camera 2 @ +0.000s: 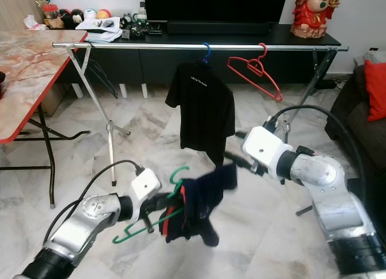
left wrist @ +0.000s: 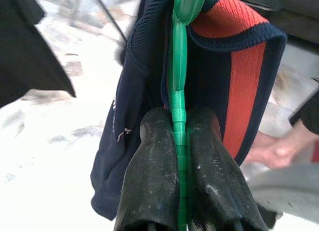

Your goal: Hang hanger

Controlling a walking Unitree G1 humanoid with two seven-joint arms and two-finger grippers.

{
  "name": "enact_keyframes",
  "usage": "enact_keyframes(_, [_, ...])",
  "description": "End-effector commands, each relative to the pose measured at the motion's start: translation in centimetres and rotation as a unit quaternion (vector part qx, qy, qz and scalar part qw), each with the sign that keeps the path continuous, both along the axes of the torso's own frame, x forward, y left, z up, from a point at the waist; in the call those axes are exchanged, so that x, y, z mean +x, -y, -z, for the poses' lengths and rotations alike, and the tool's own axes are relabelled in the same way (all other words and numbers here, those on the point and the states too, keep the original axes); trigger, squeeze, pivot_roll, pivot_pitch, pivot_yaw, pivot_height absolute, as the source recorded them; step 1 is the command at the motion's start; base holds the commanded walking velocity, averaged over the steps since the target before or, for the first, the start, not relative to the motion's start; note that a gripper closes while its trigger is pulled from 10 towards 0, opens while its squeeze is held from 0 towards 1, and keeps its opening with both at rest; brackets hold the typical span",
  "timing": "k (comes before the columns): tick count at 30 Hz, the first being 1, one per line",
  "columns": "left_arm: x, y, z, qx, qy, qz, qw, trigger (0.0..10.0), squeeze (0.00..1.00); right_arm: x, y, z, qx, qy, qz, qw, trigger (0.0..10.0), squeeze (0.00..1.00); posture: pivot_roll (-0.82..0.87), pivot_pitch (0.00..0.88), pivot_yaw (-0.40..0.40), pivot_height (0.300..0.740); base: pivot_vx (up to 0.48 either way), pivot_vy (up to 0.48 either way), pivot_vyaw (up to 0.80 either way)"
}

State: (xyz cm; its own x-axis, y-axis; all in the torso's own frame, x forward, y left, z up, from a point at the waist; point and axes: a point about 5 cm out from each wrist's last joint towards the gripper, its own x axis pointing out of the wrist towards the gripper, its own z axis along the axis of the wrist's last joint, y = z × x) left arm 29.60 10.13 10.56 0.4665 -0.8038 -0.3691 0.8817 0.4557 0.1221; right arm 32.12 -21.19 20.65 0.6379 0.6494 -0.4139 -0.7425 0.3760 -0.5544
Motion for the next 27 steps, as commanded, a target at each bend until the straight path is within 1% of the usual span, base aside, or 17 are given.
enact_keyframes(1, [-0.2,0.7,-1.1,-0.012,0.025,0.03,0.999,10.0,0.0,-0.3,-0.3,0.1,-0.008,-0.023,-0.04,0.999,10.0,0.0,-0.07,0.082,-0.046,0.74,0.0,0.0,0.0])
enact_keyframes(2, [-0.3,0.7,-1.1,-0.013,0.024,0.034,0.999,10.0,0.0,-0.5,-0.3,0.4,-0.008,-0.041,-0.055,0.998,10.0,0.0,-0.07,0.082,-0.046,0.74,0.0,0.0,0.0])
enact_keyframes(3, [-0.4,0.7,-1.2,-0.014,0.018,0.045,0.999,10.0,0.0,-0.8,-0.3,1.1,-0.002,-0.084,-0.083,0.993,10.0,0.0,-0.07,0.079,-0.047,0.74,0.0,0.0,0.0])
enact_keyframes(5, [-0.6,0.9,-1.4,-0.012,0.014,0.063,0.998,10.0,0.0,-1.2,0.2,2.5,-0.025,-0.14,-0.112,0.983,10.0,0.0,-0.06,0.076,-0.051,0.74,0.0,0.0,0.0])
enact_keyframes(7, [-0.6,1.0,-1.4,-0.012,0.013,0.069,0.997,10.0,0.0,-1.3,0.3,2.9,-0.033,-0.151,-0.116,0.981,10.0,0.0,-0.06,0.076,-0.051,0.74,0.0,0.0,0.0])
enact_keyframes(11, [-1.1,1.2,-1.8,-0.006,0.003,0.11,0.994,10.0,0.0,-0.9,0.7,4.3,-0.062,-0.2,-0.144,0.967,10.0,0.0,-0.07,0.071,-0.055,0.74,0.0,0.0,0.0])
enact_keyframes(12, [-1.2,1.3,-1.8,-0.005,0.002,0.116,0.993,10.0,0.0,-1.0,0.7,4.4,-0.062,-0.208,-0.153,0.964,10.0,0.2,-0.06,0.07,-0.059,0.74,0.0,0.0,0.0])
enact_keyframes(13, [-1.2,1.3,-1.9,-0.004,0.001,0.119,0.993,10.0,0.0,-1.0,0.6,4.5,-0.061,-0.213,-0.158,0.962,10.0,0.2,-0.06,0.07,-0.06,0.74,0.0,0.0,0.0])
enact_keyframes(14, [-1.2,1.3,-1.9,-0.003,0.0,0.123,0.992,10.0,0.0,-1.0,0.5,4.5,-0.059,-0.216,-0.162,0.961,10.0,0.81,-0.06,0.07,-0.06,0.74,0.0,0.0,0.0])
enact_keyframes(15, [-1.2,1.3,-1.9,-0.003,0.0,0.123,0.992,10.0,0.0,-1.0,0.5,4.5,-0.059,-0.216,-0.162,0.961,10.0,0.81,-0.06,0.07,-0.06,0.74,0.0,0.0,0.0])
enact_keyframes(16, [-1.2,1.3,-1.9,-0.002,0.0,0.126,0.992,10.0,0.0,-0.9,0.5,4.6,-0.059,-0.22,-0.167,0.959,10.0,0.95,-0.06,0.071,-0.063,0.74,0.0,0.0,0.0])
enact_keyframes(17, [-1.3,1.3,-1.9,0.005,0.0,0.132,0.991,10.0,0.0,-0.9,0.3,4.7,-0.068,-0.218,-0.179,0.957,10.0,1.0,-0.05,0.074,-0.067,0.74,0.0,0.0,0.0])
enact_keyframes(18, [-1.3,1.3,-1.9,0.005,0.0,0.132,0.991,10.0,0.0,-0.9,0.3,4.7,-0.068,-0.218,-0.179,0.957,10.0,1.0,-0.05,0.074,-0.067,0.74,0.0,0.0,0.0])
enact_keyframes(19, [-1.3,1.2,-1.9,0.009,0.0,0.136,0.991,10.0,0.0,-0.9,0.1,4.8,-0.069,-0.218,-0.186,0.955,10.0,0.63,-0.05,0.074,-0.067,0.74,0.0,0.0,0.0])
enact_keyframes(20, [-1.4,1.2,-2.0,0.011,-0.002,0.142,0.99,10.0,0.0,-0.6,-0.2,4.8,-0.067,-0.208,-0.197,0.956,10.0,0.0,-0.05,0.075,-0.07,0.74,0.0,0.0,0.0])
enact_keyframes(23, [-1.6,1.3,-2.1,0.012,-0.004,0.15,0.989,10.0,0.0,-0.2,-0.7,4.6,-0.053,-0.193,-0.206,0.958,10.0,0.0,-0.05,0.075,-0.07,0.74,0.0,0.0,0.0])
enact_keyframes(27, [-1.6,1.4,-2.2,0.018,-0.002,0.158,0.987,10.0,0.0,-0.3,-1.2,4.8,-0.048,-0.2,-0.227,0.952,10.0,0.0,-0.05,0.079,-0.071,0.74,0.0,0.0,0.0])
